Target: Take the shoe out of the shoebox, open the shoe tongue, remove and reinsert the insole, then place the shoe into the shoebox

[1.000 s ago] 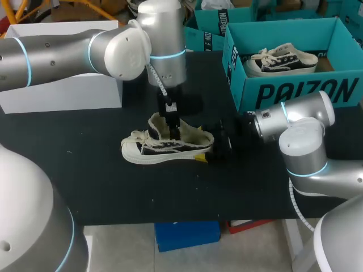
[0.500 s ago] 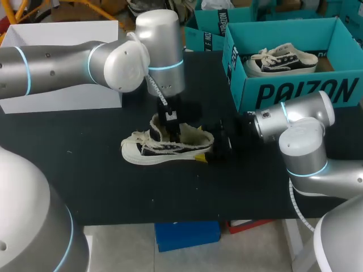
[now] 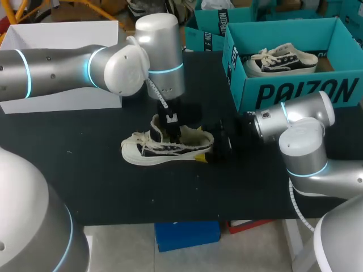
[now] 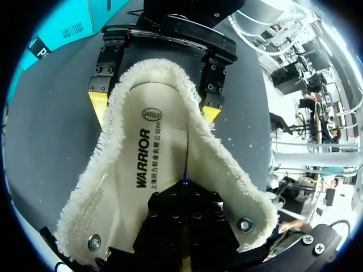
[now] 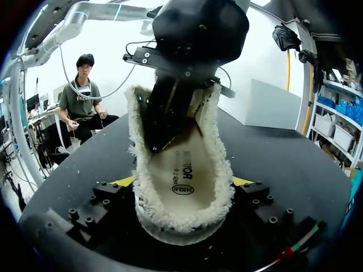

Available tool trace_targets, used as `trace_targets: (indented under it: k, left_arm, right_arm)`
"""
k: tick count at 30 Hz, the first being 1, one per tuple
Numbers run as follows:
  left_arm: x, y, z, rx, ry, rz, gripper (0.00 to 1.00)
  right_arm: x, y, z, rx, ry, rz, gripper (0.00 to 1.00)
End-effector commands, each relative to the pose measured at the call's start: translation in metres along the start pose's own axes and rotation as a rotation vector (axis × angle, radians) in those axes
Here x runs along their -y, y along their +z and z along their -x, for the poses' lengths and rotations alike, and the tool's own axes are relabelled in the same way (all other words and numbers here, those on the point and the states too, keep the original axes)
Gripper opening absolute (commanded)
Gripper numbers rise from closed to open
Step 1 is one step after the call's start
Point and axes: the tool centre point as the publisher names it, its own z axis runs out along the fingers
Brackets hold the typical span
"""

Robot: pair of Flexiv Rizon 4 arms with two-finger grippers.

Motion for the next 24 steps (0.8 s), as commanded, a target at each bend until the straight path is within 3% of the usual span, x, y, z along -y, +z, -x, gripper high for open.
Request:
trace_targets:
  k: [1,4,7,12,15,24]
  left_arm:
    - [-0.001,0.013,0.0,0.004,0.004,-0.006,0.16]
    - [-0.001,0.013,0.001,0.018,0.006,-0.002,0.2]
    - [-0.004,0.013,0.003,0.035,0.01,0.011,0.36]
    - [-0.008,0.013,0.006,0.076,0.007,0.026,0.37]
    - [-0.008,0.014,0.005,0.134,0.006,0.058,0.3]
    - [-0.014,0.024,0.009,0.377,-0.001,0.215,0.29]
  right_arm:
    - [0.001,0.002,0.001,0.002,0.002,-0.001,0.0]
    - [0.001,0.002,0.001,0.002,0.002,-0.001,0.0]
    - [0.001,0.002,0.001,0.002,0.002,-0.001,0.0]
    - [0.001,0.002,0.001,0.002,0.002,-0.001,0.0]
    - [0.001,0.002,0.001,0.002,0.002,-0.001,0.0]
    - [0.001,0.002,0.001,0.002,0.002,-0.001,0.0]
